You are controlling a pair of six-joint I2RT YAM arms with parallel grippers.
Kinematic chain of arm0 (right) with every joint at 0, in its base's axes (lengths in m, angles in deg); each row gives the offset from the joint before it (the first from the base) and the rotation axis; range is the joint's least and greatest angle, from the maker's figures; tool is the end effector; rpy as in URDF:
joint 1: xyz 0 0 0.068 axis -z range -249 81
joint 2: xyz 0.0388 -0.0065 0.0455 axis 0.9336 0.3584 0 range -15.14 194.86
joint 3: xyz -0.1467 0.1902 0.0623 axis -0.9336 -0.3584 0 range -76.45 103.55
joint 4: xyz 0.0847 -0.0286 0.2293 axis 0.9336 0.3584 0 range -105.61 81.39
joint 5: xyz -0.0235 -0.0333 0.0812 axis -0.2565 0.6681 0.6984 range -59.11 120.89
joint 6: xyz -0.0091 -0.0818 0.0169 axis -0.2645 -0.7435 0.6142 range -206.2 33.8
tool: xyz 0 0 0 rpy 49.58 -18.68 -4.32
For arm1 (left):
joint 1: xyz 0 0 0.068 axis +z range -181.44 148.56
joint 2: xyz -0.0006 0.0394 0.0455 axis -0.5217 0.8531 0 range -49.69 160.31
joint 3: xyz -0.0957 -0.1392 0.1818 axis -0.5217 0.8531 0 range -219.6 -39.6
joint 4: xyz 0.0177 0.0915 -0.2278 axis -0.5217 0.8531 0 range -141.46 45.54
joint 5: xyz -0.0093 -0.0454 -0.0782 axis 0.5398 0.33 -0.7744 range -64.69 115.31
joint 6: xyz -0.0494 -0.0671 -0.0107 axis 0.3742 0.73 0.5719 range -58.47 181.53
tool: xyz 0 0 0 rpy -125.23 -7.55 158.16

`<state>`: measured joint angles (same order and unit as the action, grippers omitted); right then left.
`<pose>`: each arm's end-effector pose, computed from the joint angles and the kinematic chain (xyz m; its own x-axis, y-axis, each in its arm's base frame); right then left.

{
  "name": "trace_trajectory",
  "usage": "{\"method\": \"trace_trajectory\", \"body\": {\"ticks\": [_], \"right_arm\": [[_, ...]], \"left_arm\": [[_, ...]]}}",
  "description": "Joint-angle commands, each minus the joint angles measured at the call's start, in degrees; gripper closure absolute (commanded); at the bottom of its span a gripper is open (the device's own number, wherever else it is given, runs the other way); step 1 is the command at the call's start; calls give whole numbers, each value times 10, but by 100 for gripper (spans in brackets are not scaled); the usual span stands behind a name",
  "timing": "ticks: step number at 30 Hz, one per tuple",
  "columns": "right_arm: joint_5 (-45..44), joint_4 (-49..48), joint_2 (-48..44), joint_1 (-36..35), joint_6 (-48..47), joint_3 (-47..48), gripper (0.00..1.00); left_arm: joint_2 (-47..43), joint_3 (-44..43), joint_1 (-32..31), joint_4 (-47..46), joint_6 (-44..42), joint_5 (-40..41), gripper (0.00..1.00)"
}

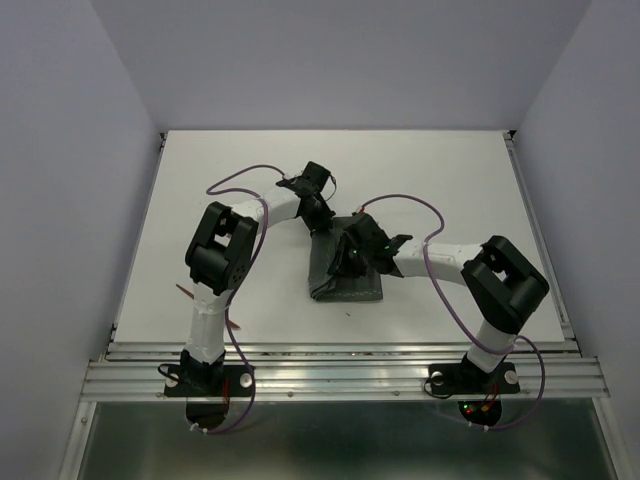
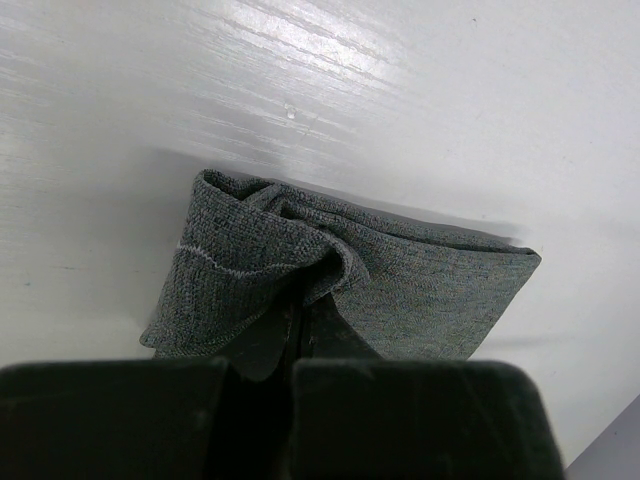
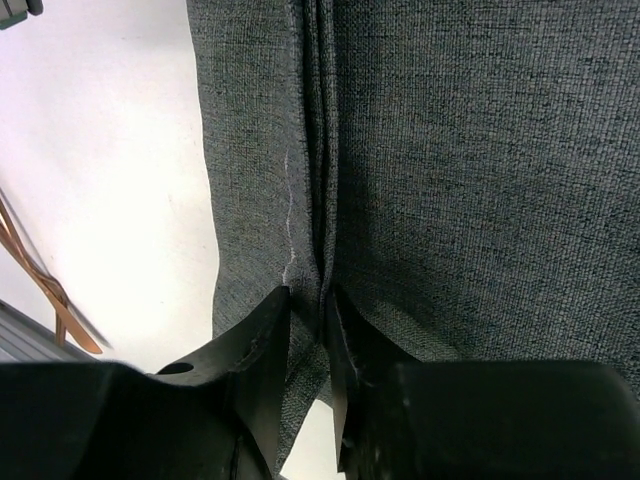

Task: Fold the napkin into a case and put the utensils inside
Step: Fold the lower triangle-folded napkin at the center of the board.

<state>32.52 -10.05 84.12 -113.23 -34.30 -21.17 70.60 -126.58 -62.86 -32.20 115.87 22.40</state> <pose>0.2566 0.2528 0.1210 -0.8955 0.2260 -0.3833 -0.0094 0.8516 0.5240 0.3854 -0.2397 0.1269 -0.8395 -0.4381 -0.3215 -0.2318 0.8238 -0.5174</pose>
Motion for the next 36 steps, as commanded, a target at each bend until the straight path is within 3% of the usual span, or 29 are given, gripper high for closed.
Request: {"method": "trace_trajectory", "body": {"ticks": [1, 6, 7, 9, 13, 19, 22, 25, 30, 36], "right_arm": [[-6, -2, -23, 3, -7, -9, 78], [-12, -1, -29, 3, -9, -24, 80], [-13, -1, -30, 3, -10, -27, 73], [-14, -2, -32, 3, -14, -33, 70], [2, -10, -40, 3, -24, -47, 55], [16, -18, -66, 3, -40, -58, 55], [35, -25, -69, 3, -44, -58, 43], [48, -34, -62, 3, -37, -62, 41], [71, -69, -45, 3, -24, -69, 42], [78, -79, -33, 3, -20, -70, 57]], "left_arm": [[3, 14, -1, 7, -4, 23, 100], [-1, 15, -1, 6, -5, 23, 100], [-2, 15, -1, 6, -6, 23, 100], [-4, 16, -1, 6, -6, 23, 100], [-6, 17, -1, 7, -6, 23, 100], [-6, 15, -1, 7, -6, 23, 100], [-4, 12, -1, 8, -6, 41, 100], [-2, 10, -2, 8, -6, 39, 100], [-3, 13, -2, 8, -6, 41, 100], [-5, 16, -2, 7, -6, 42, 100]]}}
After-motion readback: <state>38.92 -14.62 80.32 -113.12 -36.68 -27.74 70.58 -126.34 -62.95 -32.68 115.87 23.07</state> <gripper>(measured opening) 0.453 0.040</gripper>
